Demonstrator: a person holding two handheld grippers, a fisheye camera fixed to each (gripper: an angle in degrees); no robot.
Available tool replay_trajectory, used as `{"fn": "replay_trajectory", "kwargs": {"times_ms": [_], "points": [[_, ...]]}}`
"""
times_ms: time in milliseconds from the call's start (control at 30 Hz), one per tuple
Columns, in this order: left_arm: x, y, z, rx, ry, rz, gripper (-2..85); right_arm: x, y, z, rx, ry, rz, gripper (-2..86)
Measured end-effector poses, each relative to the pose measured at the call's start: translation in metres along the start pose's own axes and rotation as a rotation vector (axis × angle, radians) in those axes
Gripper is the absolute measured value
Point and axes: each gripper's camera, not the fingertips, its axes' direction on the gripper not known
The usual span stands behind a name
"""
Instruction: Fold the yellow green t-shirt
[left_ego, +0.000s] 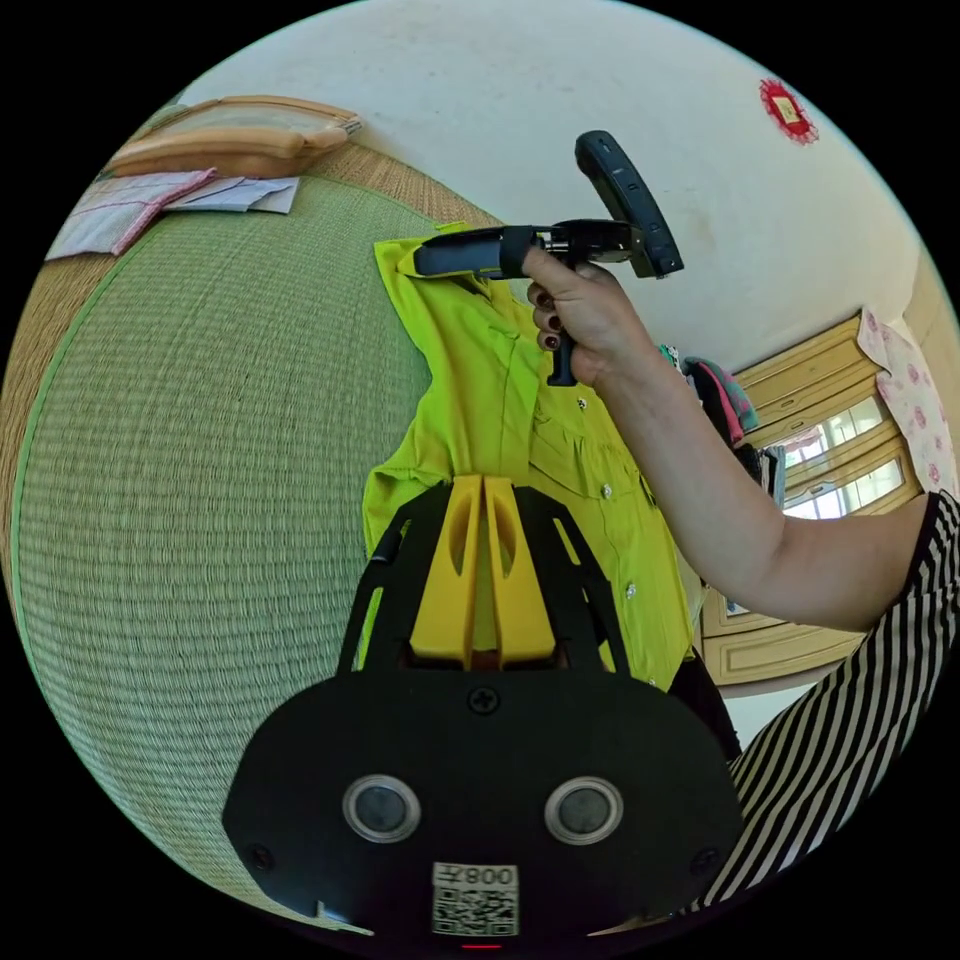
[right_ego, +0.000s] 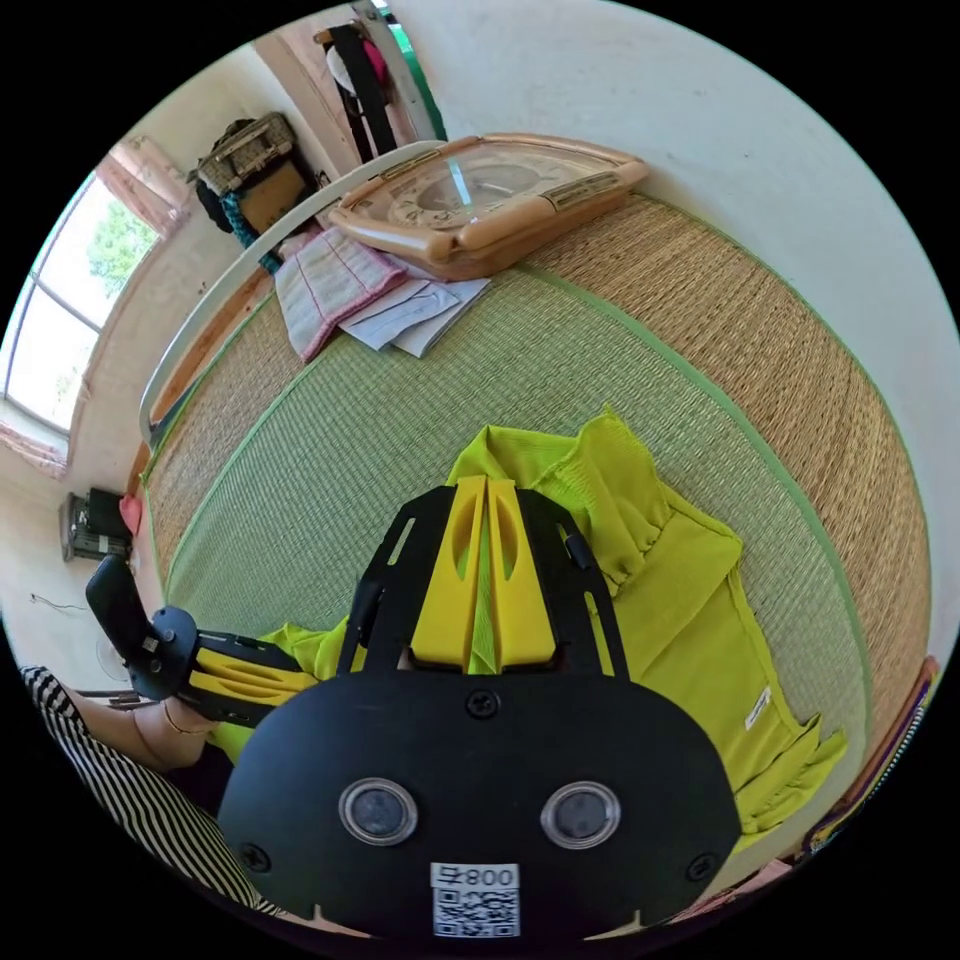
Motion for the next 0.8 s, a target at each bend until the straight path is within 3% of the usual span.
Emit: {"fn": "replay_trajectory", "kwargs": {"times_ms": [167, 500, 633, 800], "points": [[-0.01, 0.003, -0.012, 0.077, -0.07, -0.059, 0.2, -0.001, 0.009, -0.003, 0.011, -0.051, 0.028, 0.1], [-0.038, 0.011, -0.017, 0.192, 0.097, -0.152, 0.2, -0.042, 0.07, -0.05, 0.066, -0.143, -0.047, 0.1], [-0.044, 0.011, -0.01, 0.143, 0.032, -0.176, 0.2, -0.036, 0.091, -0.028, -0.014, -0.092, 0.014, 0.1], [-0.045, 0.012, -0.007, 0.162, 0.05, -0.155, 0.3, -0.032, 0.095, -0.04, 0.026, -0.183, 0.035, 0.1]]}}
